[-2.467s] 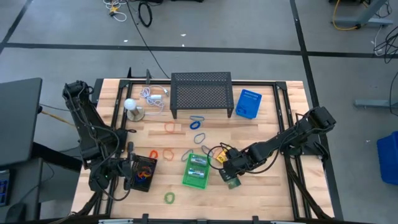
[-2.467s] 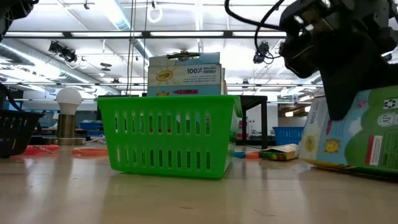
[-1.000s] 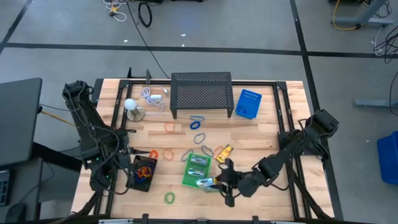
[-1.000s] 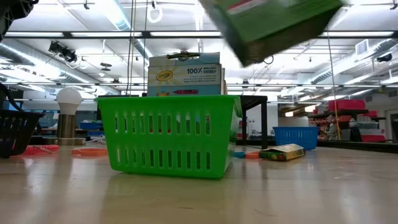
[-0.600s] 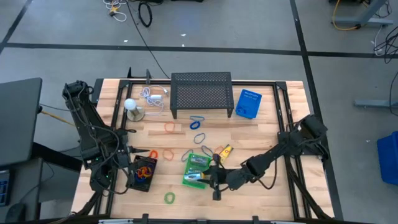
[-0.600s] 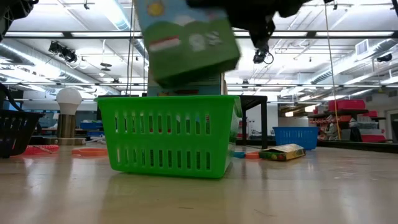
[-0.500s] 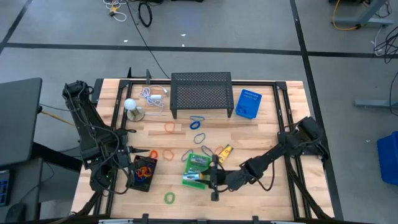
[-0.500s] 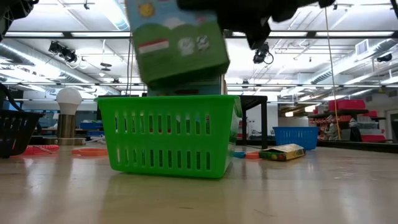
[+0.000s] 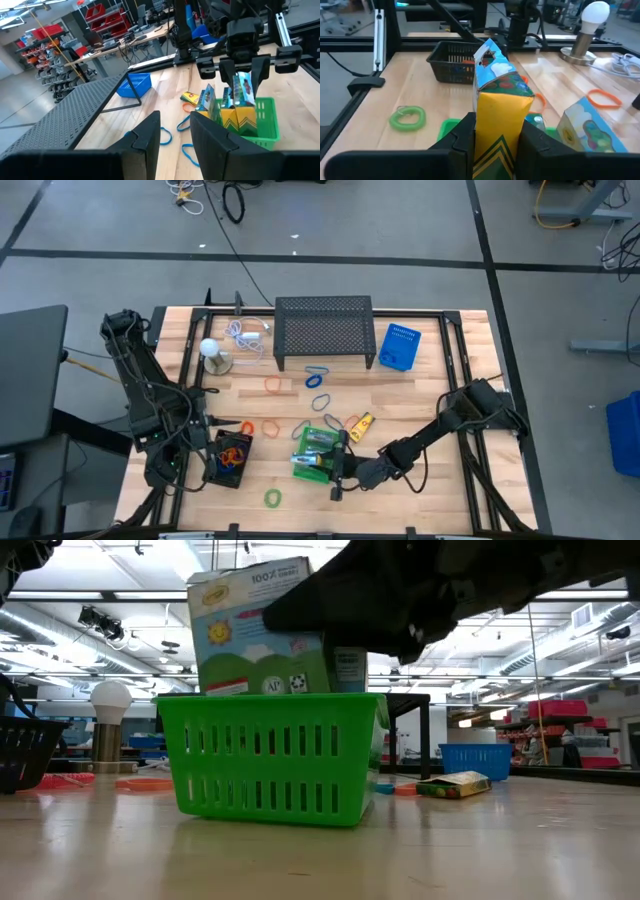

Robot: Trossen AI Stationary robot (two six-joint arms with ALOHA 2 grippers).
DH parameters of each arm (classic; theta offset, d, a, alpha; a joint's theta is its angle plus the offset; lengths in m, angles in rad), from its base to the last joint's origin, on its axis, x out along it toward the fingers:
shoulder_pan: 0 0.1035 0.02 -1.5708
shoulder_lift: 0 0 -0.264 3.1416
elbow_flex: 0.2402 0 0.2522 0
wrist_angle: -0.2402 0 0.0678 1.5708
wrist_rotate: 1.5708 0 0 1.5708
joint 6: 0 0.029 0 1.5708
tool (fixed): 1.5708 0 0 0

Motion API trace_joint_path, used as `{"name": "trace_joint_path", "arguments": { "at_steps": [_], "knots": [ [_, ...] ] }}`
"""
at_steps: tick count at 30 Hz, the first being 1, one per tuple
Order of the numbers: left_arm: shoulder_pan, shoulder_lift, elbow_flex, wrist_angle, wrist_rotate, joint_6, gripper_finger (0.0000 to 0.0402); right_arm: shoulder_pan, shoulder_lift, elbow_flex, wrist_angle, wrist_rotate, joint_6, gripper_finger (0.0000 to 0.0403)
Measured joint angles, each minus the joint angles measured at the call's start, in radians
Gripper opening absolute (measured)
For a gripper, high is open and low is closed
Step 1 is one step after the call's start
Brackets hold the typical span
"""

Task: Pick & Place Office Desk Supplies
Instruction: Put the crayon box into the green bin

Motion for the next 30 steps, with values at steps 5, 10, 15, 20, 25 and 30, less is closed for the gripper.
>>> {"name": "trace_joint_path", "arguments": {
  "at_steps": [5, 10, 15, 20, 25, 30],
  "knots": [
    [0.0, 0.0, 0.0, 0.0, 0.012, -0.005, 0.0115, 0.028, 0.0, 0.0, -0.023, 0.034, 0.03, 0.0089],
    [0.0, 0.0, 0.0, 0.0, 0.023, -0.006, 0.0115, 0.032, -0.002, 0.003, -0.083, 0.044, 0.112, 0.0089],
    [0.0, 0.0, 0.0, 0.0, 0.025, -0.006, 0.0115, 0.027, -0.004, 0.004, -0.11, 0.045, 0.128, 0.0089],
    [0.0, 0.0, 0.0, 0.0, 0.047, -0.006, 0.0115, 0.022, -0.004, 0.003, -0.123, 0.037, 0.132, 0.0089],
    [0.0, 0.0, 0.0, 0.0, 0.049, -0.013, 0.0115, 0.022, -0.003, 0.002, -0.125, 0.032, 0.141, 0.0103],
    [0.0, 0.0, 0.0, 0.0, 0.049, -0.012, 0.0115, 0.023, -0.002, 0.002, -0.118, 0.026, 0.156, 0.0207]
  ]
}}
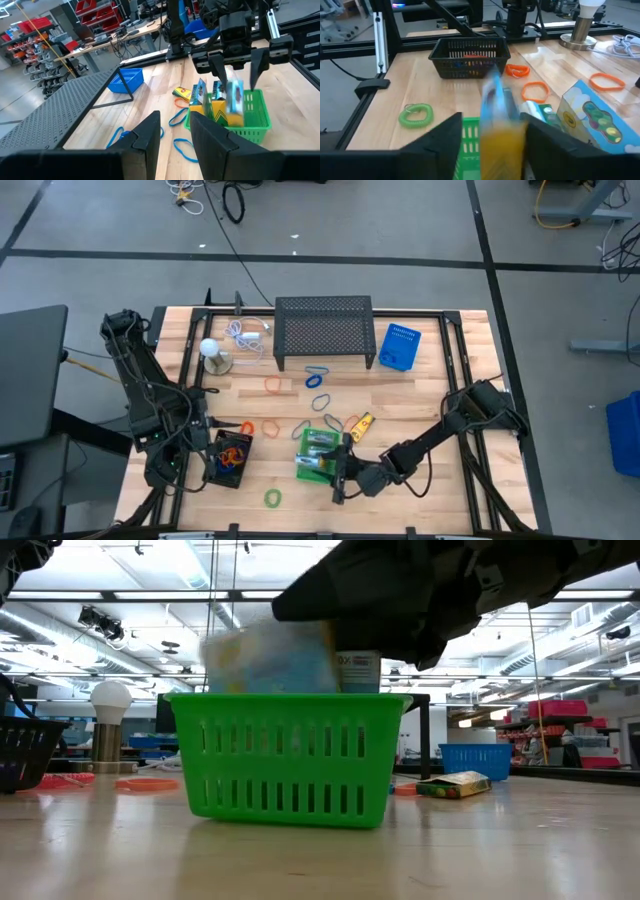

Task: Pick & Place Office Desk Supplies
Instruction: Put the crayon box into the green bin

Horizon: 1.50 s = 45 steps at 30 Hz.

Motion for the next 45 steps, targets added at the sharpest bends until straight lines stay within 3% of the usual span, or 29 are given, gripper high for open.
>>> {"name": "trace_joint_path", "arguments": {
  "at_steps": [3, 7, 15, 19, 29, 34, 39, 45],
  "knots": [
    [0.0, 0.0, 0.0, 0.0, 0.0, 0.0, 0.0115, 0.0, 0.002, -0.002, 0.018, 0.005, -0.013, 0.0238],
    [0.0, 0.0, 0.0, 0.0, 0.0, 0.0, 0.0115, 0.008, 0.005, -0.004, 0.045, 0.062, -0.067, 0.024],
    [0.0, 0.0, 0.0, 0.0, 0.0, 0.002, 0.0115, 0.032, 0.007, 0.002, 0.062, 0.213, -0.198, 0.018],
    [0.0, 0.0, 0.0, 0.0, 0.001, 0.002, 0.0115, 0.048, 0.006, 0.048, 0.073, 0.228, -0.313, 0.0138],
    [0.0, 0.0, 0.0, 0.0, 0.02, 0.002, 0.0115, 0.073, 0.003, 0.122, 0.029, 0.202, -0.381, 0.0083],
    [0.0, 0.0, 0.0, 0.0, 0.021, 0.002, 0.0115, 0.105, 0.003, 0.173, -0.084, 0.164, -0.381, 0.0017],
    [0.0, 0.0, 0.0, 0.0, 0.021, 0.002, 0.0115, 0.112, 0.001, 0.232, -0.255, 0.05, -0.233, 0.0005],
    [0.0, 0.0, 0.0, 0.0, 0.021, 0.002, 0.0115, 0.09, 0.001, 0.243, -0.411, -0.012, -0.058, 0.0002]
  ]
}}
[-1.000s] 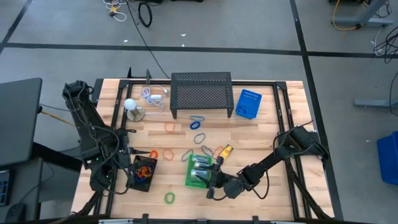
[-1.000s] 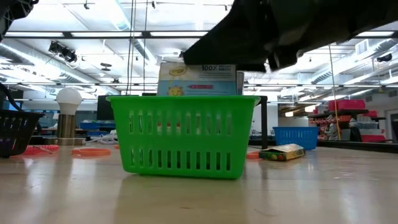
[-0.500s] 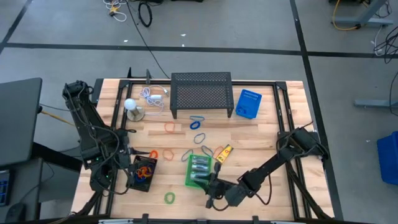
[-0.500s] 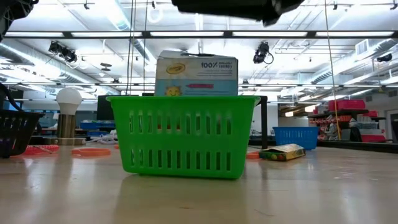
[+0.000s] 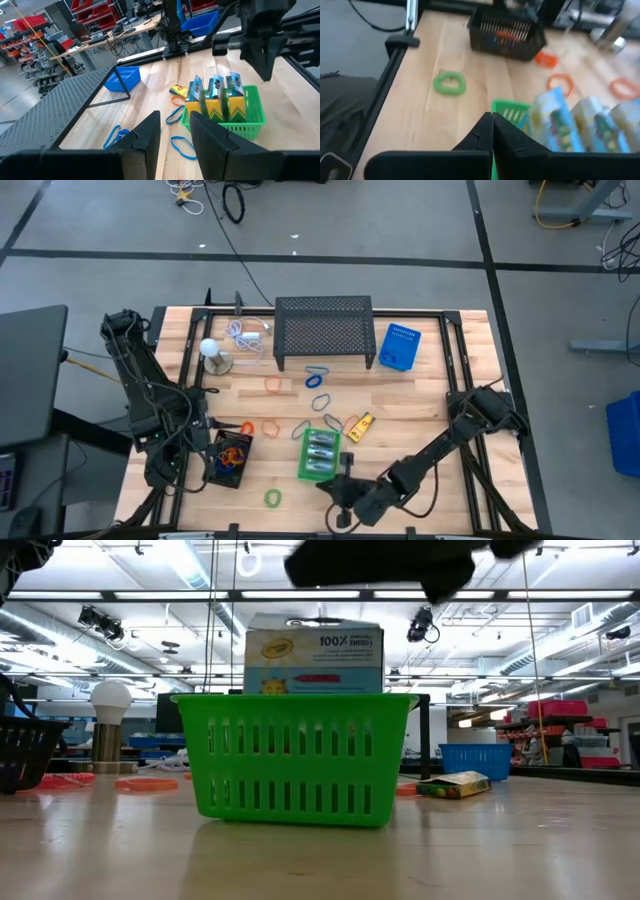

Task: Pick & Place Office Desk Supplies
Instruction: Put the crayon box into the green bin

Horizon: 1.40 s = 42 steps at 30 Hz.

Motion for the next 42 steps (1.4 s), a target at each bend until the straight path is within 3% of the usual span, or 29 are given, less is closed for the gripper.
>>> {"name": "trace_joint_path", "arguments": {
  "at_steps": [10, 16, 35, 42],
  "knots": [
    [0.0, 0.0, 0.0, 0.0, 0.022, 0.0, 0.0115, -0.04, 0.0, 0.001, -0.129, -0.109, 0.167, 0.0001],
    [0.0, 0.0, 0.0, 0.0, 0.024, 0.0, 0.0115, -0.047, 0.0, 0.001, -0.188, -0.115, 0.251, 0.0001],
    [0.0, 0.0, 0.0, 0.0, 0.024, 0.0, 0.0115, -0.061, 0.072, 0.002, -0.174, 0.092, 0.368, 0.0],
    [0.0, 0.0, 0.0, 0.0, 0.024, 0.0, 0.0115, -0.062, 0.072, 0.002, -0.188, 0.107, 0.374, 0.0]
  ]
}}
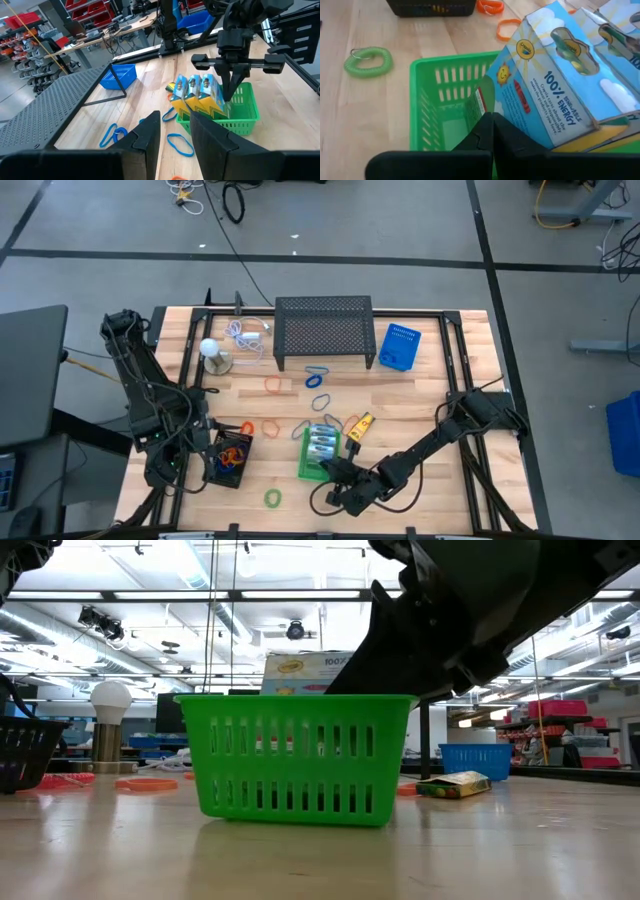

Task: Pick & Place Office Desk Supplies
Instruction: Put the crayon box into the green bin

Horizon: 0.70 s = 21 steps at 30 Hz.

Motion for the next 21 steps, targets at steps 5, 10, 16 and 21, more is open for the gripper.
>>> {"name": "trace_joint_path", "arguments": {
  "at_steps": [5, 10, 16, 21],
  "knots": [
    [0.0, 0.0, 0.0, 0.0, 0.0, 0.0, 0.0115, 0.0, 0.0, 0.0, -0.005, -0.021, -0.011, 0.0],
    [0.0, 0.0, 0.0, 0.0, 0.0, 0.0, 0.0115, 0.006, -0.001, 0.0, -0.002, -0.066, -0.017, 0.0],
    [0.0, 0.0, 0.0, 0.0, 0.0, 0.0, 0.0115, 0.043, 0.0, -0.001, 0.031, -0.059, -0.094, 0.0],
    [0.0, 0.0, 0.0, 0.0, 0.0, 0.0, 0.0115, 0.047, 0.0, -0.001, 0.042, -0.058, -0.096, 0.0]
  ]
}}
